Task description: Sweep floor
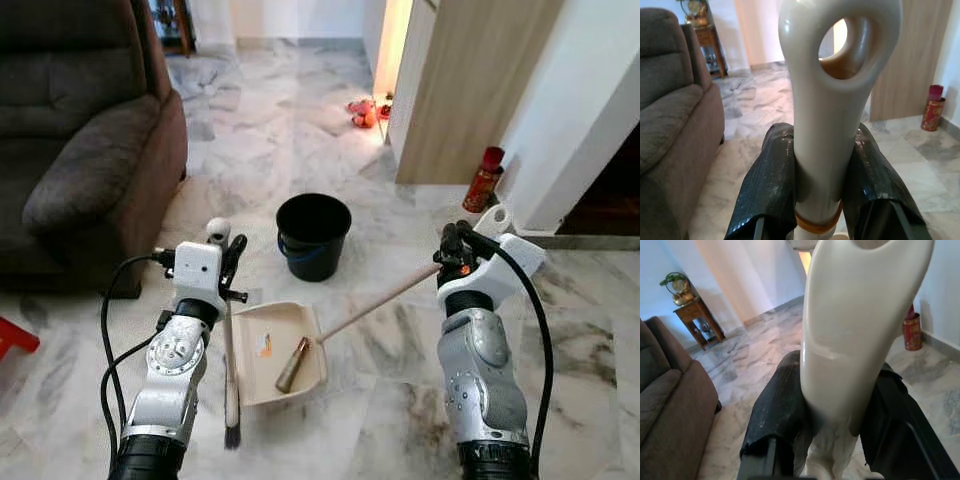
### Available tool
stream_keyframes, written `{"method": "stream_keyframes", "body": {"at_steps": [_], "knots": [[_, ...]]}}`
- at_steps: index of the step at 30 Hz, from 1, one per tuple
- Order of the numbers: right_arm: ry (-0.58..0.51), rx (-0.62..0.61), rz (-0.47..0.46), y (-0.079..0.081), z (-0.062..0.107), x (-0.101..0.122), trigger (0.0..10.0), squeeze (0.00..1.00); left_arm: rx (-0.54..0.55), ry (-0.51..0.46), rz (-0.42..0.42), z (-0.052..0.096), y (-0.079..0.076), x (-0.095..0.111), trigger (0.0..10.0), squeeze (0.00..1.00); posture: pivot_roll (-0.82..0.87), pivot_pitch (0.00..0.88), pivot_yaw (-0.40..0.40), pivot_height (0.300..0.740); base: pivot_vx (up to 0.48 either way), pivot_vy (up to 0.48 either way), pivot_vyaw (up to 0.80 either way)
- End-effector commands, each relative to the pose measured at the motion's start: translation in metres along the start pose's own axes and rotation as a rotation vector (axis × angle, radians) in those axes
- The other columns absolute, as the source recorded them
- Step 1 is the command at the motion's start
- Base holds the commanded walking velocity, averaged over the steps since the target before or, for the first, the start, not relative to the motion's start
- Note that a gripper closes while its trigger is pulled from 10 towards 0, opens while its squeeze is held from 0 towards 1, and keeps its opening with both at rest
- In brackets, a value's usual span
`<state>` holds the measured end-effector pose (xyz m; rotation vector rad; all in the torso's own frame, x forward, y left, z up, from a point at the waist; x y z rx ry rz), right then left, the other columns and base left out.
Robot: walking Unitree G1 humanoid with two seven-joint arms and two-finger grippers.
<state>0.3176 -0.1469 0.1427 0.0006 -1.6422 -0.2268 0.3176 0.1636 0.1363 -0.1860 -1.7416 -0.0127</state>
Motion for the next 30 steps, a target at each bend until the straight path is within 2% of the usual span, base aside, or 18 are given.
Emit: {"method": "stream_keyframes", "body": {"at_steps": [1,30], "knots": [[-0.055,0.033,-0.058,0.0076,-0.0015,0.0139,10.0,0.00,-0.030,-0.055,0.012,-0.0049,-0.0079,0.0123,10.0,0.00,-0.02,0.058,-0.002,0.740,0.311,0.000,0.00],[-0.084,0.069,-0.040,0.0130,-0.0010,0.0179,10.0,0.00,-0.044,-0.054,0.020,-0.0056,-0.0102,0.0114,10.0,0.00,-0.02,0.044,0.000,0.740,0.399,0.000,0.00]]}}
Point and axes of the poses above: a point about 5 cm out from each wrist's last joint towards the gripper, its own z axis pointing back from the gripper into the wrist, its own x axis along the axis of the wrist's last joint, y = z × x, the point moved 1 cm from there along -z, pointing out of the wrist towards the gripper, and after that the axes turned 14 degrees about z, right-handed, at the moved point
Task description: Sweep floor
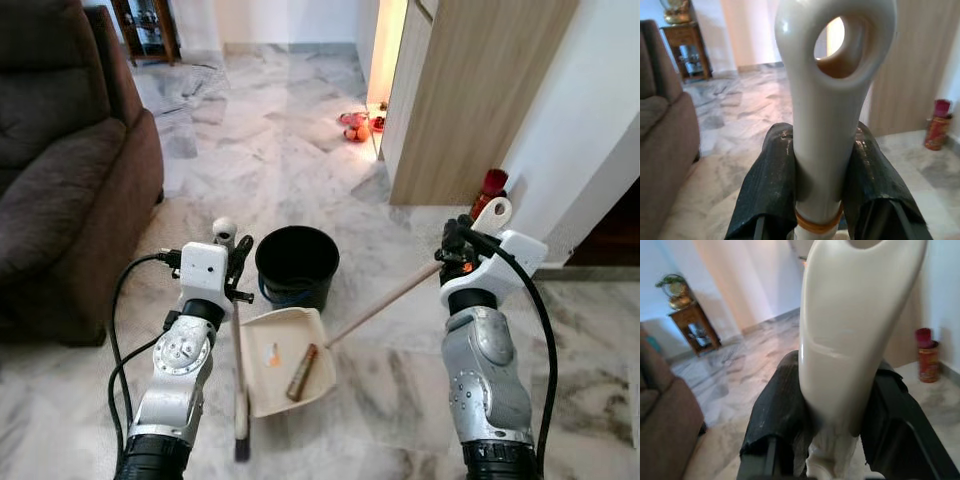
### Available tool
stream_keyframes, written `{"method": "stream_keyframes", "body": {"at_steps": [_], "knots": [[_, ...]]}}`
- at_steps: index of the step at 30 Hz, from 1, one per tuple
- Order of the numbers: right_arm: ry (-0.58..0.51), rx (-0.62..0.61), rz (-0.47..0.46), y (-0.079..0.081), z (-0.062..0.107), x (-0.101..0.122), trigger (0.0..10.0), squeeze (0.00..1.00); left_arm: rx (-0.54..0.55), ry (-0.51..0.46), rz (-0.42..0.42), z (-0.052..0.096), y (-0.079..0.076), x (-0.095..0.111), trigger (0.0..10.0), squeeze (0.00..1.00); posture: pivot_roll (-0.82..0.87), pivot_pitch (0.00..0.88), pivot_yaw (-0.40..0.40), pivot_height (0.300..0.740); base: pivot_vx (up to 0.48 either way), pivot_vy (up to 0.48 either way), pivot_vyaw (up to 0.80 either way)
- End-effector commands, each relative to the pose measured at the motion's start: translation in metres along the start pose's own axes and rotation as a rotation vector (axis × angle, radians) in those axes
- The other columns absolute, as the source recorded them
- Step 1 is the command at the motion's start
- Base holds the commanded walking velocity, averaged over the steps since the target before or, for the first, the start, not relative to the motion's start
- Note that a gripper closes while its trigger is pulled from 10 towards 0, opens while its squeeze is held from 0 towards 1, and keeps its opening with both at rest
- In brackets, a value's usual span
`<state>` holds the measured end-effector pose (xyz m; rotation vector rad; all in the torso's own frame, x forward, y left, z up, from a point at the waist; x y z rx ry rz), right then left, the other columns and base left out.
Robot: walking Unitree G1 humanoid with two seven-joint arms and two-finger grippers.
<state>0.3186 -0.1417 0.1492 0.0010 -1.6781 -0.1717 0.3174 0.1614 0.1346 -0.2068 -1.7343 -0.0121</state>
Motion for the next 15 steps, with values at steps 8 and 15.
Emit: {"method": "stream_keyframes", "body": {"at_steps": [8,15], "knots": [[-0.064,0.027,-0.064,0.005,0.000,0.016,10.0,0.00,-0.034,-0.057,0.002,-0.003,-0.007,0.011,10.0,0.00,-0.02,0.050,-0.002,0.740,0.000,0.000,0.00],[-0.110,0.037,-0.042,0.005,0.006,0.028,10.0,0.00,-0.027,-0.053,-0.010,0.002,-0.001,0.011,10.0,0.00,-0.01,0.058,-0.002,0.740,0.000,0.000,0.00]]}}
Point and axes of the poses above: a point about 5 cm out from each wrist's last joint towards the gripper, its own z axis pointing back from the gripper into the wrist, its own x axis along the axis of the wrist's last joint, y = z × x, the point moved 1 cm from there along -z, pointing out of the wrist towards the gripper, and after that the axes turned 14 degrees about z, right-handed, at the moved point
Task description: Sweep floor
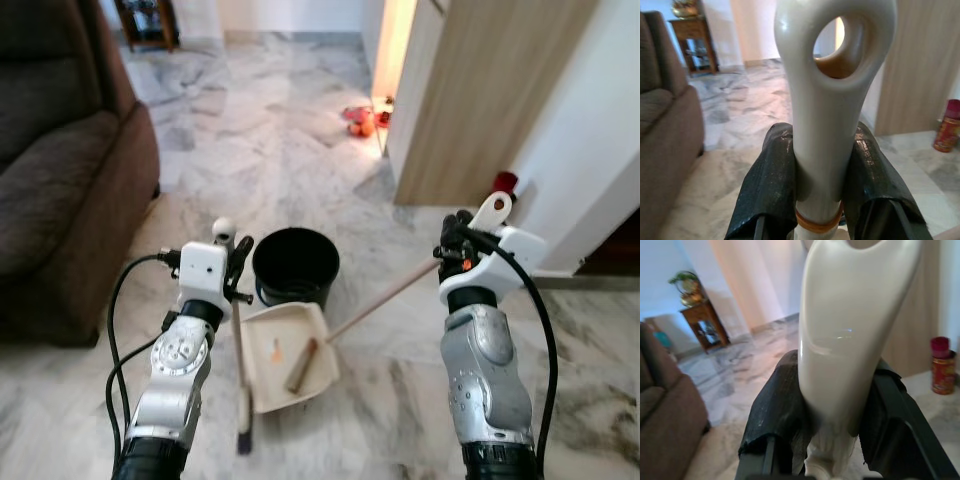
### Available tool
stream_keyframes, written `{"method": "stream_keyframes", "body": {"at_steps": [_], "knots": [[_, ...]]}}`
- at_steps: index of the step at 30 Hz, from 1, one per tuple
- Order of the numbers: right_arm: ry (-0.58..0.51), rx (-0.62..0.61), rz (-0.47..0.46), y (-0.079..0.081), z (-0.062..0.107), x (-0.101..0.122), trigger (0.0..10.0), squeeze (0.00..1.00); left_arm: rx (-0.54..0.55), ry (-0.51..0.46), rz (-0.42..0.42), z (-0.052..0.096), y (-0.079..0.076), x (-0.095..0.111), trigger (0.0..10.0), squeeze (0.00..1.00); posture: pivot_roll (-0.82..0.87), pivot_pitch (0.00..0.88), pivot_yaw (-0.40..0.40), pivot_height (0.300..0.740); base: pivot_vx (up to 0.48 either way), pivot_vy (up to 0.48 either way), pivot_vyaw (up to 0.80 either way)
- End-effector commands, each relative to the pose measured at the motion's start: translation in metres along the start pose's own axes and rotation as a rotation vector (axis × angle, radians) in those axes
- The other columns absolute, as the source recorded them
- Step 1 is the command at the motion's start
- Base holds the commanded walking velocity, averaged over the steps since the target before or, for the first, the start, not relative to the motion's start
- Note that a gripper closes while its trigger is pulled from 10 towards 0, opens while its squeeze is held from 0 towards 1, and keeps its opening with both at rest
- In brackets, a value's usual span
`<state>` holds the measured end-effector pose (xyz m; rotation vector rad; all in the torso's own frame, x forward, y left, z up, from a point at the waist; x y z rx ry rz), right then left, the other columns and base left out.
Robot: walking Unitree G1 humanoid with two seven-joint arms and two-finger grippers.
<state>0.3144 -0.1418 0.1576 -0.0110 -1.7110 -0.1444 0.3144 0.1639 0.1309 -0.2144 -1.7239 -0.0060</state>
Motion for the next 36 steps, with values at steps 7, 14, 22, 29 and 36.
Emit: {"method": "stream_keyframes", "body": {"at_steps": [7,14,22,29,36], "knots": [[-0.120,-0.008,-0.048,-0.009,0.009,0.037,10.0,0.00,-0.024,-0.052,-0.043,0.001,0.000,0.011,10.0,0.00,-0.01,0.060,-0.001,0.740,0.000,0.000,0.00],[-0.170,-0.028,0.005,-0.020,0.016,0.057,10.0,0.00,-0.034,-0.043,-0.071,0.003,0.001,0.008,10.0,0.00,-0.02,0.060,0.002,0.740,0.000,0.000,0.00],[-0.220,-0.062,0.024,-0.024,0.020,0.077,10.0,0.00,-0.015,-0.043,-0.089,0.006,0.006,0.007,10.0,0.00,-0.01,0.060,0.002,0.740,0.000,0.000,0.00],[-0.335,-0.118,0.021,-0.021,0.016,0.101,10.0,0.00,-0.007,-0.056,-0.098,0.006,0.005,0.007,10.0,0.00,-0.02,0.056,0.004,0.740,0.000,0.000,0.00],[-0.341,-0.178,0.003,-0.015,0.010,0.101,10.0,0.00,0.014,-0.072,-0.116,0.009,0.009,0.010,10.0,0.00,0.00,0.055,0.002,0.740,0.000,0.000,0.00]]}}
Point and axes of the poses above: a point about 5 cm out from each wrist's last joint towards the gripper, its own z axis pointing back from the gripper into the wrist, its own x axis along the axis of the wrist's last joint, y = z × x, the point moved 1 cm from there along -z, pointing out of the wrist towards the gripper, and after that the axes turned 14 degrees about z, right-handed, at the moved point
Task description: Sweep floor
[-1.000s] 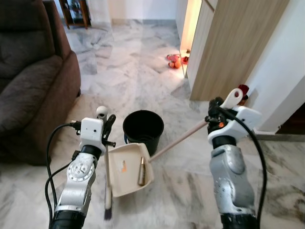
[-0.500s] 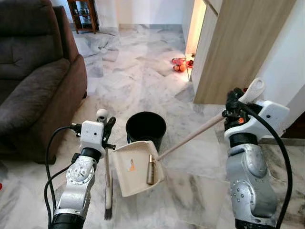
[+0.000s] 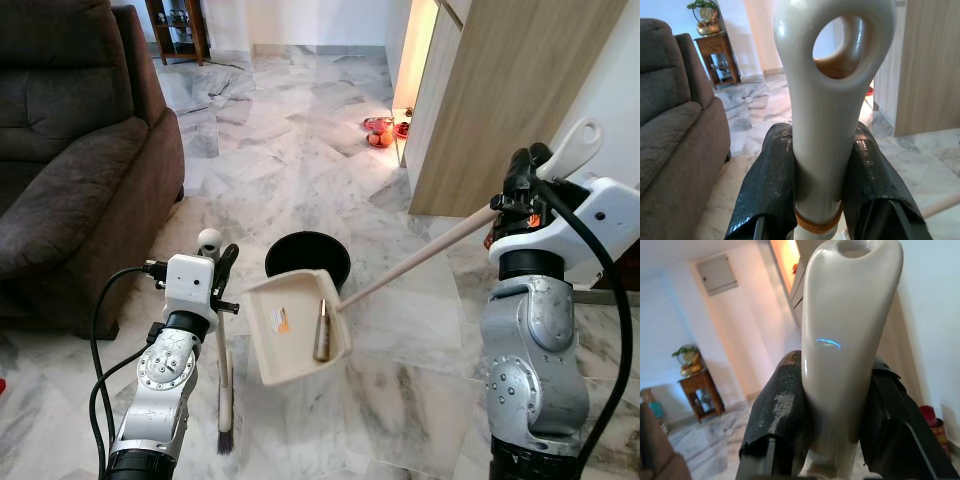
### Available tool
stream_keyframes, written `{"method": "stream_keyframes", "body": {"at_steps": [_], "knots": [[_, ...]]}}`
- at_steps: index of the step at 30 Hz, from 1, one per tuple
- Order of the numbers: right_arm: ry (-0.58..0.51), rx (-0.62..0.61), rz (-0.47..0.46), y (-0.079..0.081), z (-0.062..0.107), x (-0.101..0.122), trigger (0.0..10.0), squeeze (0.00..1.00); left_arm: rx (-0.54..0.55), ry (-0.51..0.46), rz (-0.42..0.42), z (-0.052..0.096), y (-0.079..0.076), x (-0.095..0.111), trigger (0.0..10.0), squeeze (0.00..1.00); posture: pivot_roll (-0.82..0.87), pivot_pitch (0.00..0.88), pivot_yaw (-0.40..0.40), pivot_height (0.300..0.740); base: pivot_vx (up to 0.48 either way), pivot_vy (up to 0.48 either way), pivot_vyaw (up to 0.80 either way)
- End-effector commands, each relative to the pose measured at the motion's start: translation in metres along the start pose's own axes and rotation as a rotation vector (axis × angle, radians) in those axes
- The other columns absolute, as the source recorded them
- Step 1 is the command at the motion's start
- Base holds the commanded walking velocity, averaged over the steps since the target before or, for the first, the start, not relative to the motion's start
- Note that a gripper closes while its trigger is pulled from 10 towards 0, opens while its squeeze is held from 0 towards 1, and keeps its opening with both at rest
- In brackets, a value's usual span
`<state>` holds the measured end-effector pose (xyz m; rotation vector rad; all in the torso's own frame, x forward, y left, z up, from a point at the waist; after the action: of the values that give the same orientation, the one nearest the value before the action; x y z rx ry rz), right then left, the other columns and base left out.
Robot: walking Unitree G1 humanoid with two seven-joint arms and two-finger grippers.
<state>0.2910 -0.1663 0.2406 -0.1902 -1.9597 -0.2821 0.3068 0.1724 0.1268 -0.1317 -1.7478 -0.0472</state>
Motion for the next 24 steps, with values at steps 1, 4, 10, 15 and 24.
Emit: {"method": "stream_keyframes", "body": {"at_steps": [1,4,10,15,24], "knots": [[-0.071,-0.011,-0.031,0.005,-0.003,0.013,10.0,0.00,-0.002,-0.056,-0.036,0.000,0.003,0.011,10.0,0.00,0.00,0.055,0.002,0.740,0.000,0.000,0.00],[-0.068,-0.024,-0.039,0.009,-0.004,0.012,10.0,0.00,0.003,-0.059,-0.036,0.001,0.002,0.011,10.0,0.00,0.00,0.053,-0.001,0.740,0.000,0.000,0.00],[-0.059,-0.005,-0.046,0.015,-0.004,0.009,10.0,0.00,0.006,-0.064,-0.032,0.001,0.001,0.011,10.0,0.00,0.00,0.047,-0.002,0.740,0.000,0.000,0.00],[-0.061,-0.001,-0.042,0.017,-0.004,0.008,10.0,0.00,0.005,-0.066,-0.033,-0.001,0.000,0.011,10.0,0.00,0.00,0.047,-0.002,0.740,0.000,0.000,0.00],[-0.066,0.017,-0.046,0.020,-0.004,0.007,10.0,0.00,-0.006,-0.065,-0.028,-0.002,-0.003,0.010,10.0,0.00,0.00,0.026,0.000,0.740,0.000,0.000,0.00]]}}
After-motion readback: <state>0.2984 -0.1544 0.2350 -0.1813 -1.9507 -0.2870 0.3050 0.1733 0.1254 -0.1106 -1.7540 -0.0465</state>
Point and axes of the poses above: a point about 5 cm out from each wrist's last joint towards the gripper, its own z axis pointing back from the gripper into the wrist, its own x axis along the axis of the wrist's last joint, y = z × x, the point moved 1 cm from there along -z, pointing out of the wrist towards the gripper, and after that the axes turned 14 degrees about z, right-handed, at the moved point
